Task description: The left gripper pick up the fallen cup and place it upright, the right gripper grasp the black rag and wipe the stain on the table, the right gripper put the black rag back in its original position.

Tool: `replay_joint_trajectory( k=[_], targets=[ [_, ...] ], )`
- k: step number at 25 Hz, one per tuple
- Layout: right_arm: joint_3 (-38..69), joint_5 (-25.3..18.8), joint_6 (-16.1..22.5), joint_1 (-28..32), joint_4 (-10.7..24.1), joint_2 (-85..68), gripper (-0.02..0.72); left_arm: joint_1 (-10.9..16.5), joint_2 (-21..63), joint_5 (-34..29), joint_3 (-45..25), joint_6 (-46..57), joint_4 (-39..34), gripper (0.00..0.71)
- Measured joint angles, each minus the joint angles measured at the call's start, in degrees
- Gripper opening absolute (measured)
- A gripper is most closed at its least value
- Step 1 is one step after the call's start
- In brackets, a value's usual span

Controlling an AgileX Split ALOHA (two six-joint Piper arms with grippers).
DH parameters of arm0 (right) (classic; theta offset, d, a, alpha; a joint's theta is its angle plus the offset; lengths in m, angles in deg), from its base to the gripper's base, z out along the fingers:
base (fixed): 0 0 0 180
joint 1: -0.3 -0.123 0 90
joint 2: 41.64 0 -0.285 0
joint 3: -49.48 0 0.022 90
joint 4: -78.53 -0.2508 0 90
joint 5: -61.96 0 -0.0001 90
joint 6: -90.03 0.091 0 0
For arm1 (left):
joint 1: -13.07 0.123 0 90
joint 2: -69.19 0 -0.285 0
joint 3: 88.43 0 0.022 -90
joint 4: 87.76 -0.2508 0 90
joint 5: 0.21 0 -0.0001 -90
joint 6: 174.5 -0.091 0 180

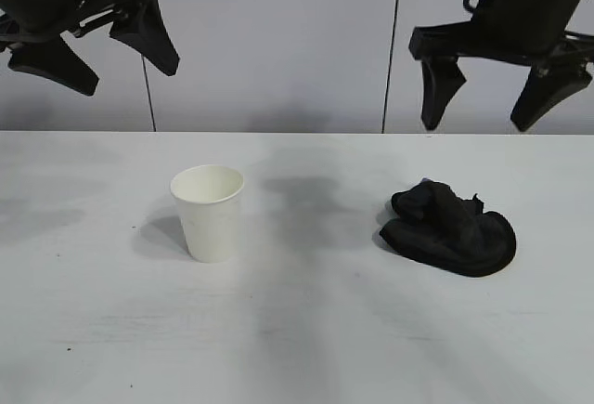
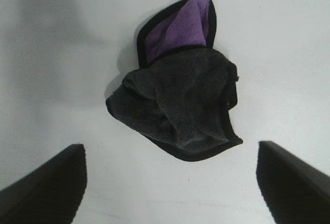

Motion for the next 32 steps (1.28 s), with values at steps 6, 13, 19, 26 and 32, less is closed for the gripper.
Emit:
replay_joint_trajectory(
  k=[6,13,19,26,32],
  targets=[
    [0.12,0.61,0.15,5.13,-4.42,-4.5,0.631,0.0,0.0,0.0,0.0,0.0,0.0,0.693],
    [0.74,1.66,-2.74,6.11,-11.34,-4.55,0.631,0.0,0.0,0.0,0.0,0.0,0.0,0.693],
    [6.66,4.0,-3.19,6.11,-11.88,-4.55,0.631,0.0,0.0,0.0,0.0,0.0,0.0,0.693],
    [8.5,6.38,-3.81,6.11,-13.82,-4.55,0.631,0.0,0.0,0.0,0.0,0.0,0.0,0.693],
    [8.5,6.38,-4.11,6.11,-14.16,-4.55,0.631,0.0,0.0,0.0,0.0,0.0,0.0,0.693]
  ],
)
